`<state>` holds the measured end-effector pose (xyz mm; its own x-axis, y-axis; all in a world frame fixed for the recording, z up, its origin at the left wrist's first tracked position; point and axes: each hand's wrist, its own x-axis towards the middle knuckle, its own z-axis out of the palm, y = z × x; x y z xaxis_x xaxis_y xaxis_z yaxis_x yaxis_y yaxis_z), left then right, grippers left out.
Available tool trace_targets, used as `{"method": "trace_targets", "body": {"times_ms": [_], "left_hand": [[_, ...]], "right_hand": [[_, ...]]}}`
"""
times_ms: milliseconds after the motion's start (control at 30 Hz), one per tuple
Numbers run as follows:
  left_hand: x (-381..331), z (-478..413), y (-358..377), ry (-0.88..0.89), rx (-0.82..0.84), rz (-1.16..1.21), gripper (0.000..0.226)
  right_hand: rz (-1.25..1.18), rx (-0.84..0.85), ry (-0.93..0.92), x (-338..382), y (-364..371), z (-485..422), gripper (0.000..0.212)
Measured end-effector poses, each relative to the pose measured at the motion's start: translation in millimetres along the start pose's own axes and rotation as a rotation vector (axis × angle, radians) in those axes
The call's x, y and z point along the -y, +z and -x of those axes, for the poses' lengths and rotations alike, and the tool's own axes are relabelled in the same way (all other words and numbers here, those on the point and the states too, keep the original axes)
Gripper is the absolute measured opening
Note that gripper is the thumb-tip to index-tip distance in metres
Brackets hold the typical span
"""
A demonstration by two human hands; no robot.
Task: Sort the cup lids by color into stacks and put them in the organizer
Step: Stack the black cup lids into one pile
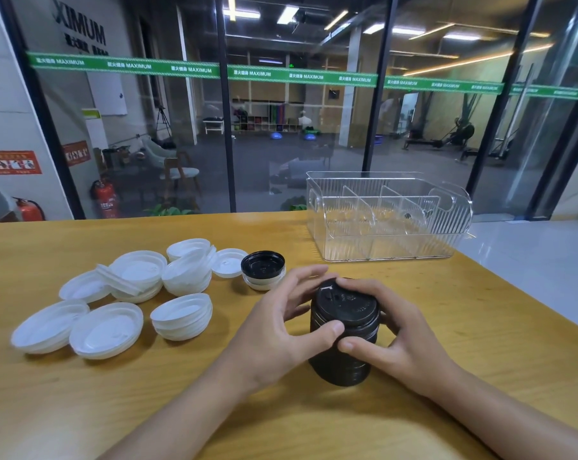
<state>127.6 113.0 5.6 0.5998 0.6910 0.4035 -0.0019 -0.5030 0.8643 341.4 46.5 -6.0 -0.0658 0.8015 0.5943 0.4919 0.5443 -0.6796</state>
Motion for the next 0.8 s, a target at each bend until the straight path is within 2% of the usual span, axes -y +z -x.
{"method": "trace_targets", "body": {"times_ms": [133, 267, 367, 533, 667, 800], "left_hand": [[10.6, 4.3, -13.1, 0.003, -0.029, -0.145, 0.058], [39.7, -4.0, -34.4, 0.090, -0.244, -0.551, 0.042], [56.9, -17.0, -39.8, 0.080, -0.262, -0.731, 0.052], [67.0, -32.8, -40.5, -0.004, -0.250, -0.846, 0.054], [74.1, -35.1, -41.8, 0.012, -0.252, -0.893, 0.035], [77.6, -34.8, -46.2, 0.059, -0.326, -0.893, 0.022]], "right_hand": [[-0.004, 0.014, 0.022, 1.3, 1.1, 0.0, 0.065], [-0.003, 0.013, 0.049, 0.9, 4.4, 0.0, 0.066], [0.013, 0.023, 0.061, -0.1, 5.6, -2.2, 0.067], [0.023, 0.034, 0.072, -2.8, 7.7, -7.4, 0.068], [0.053, 0.035, 0.081, -8.8, 12.8, -15.8, 0.069], [0.070, 0.021, 0.088, -13.1, 21.7, -31.5, 0.069]]}}
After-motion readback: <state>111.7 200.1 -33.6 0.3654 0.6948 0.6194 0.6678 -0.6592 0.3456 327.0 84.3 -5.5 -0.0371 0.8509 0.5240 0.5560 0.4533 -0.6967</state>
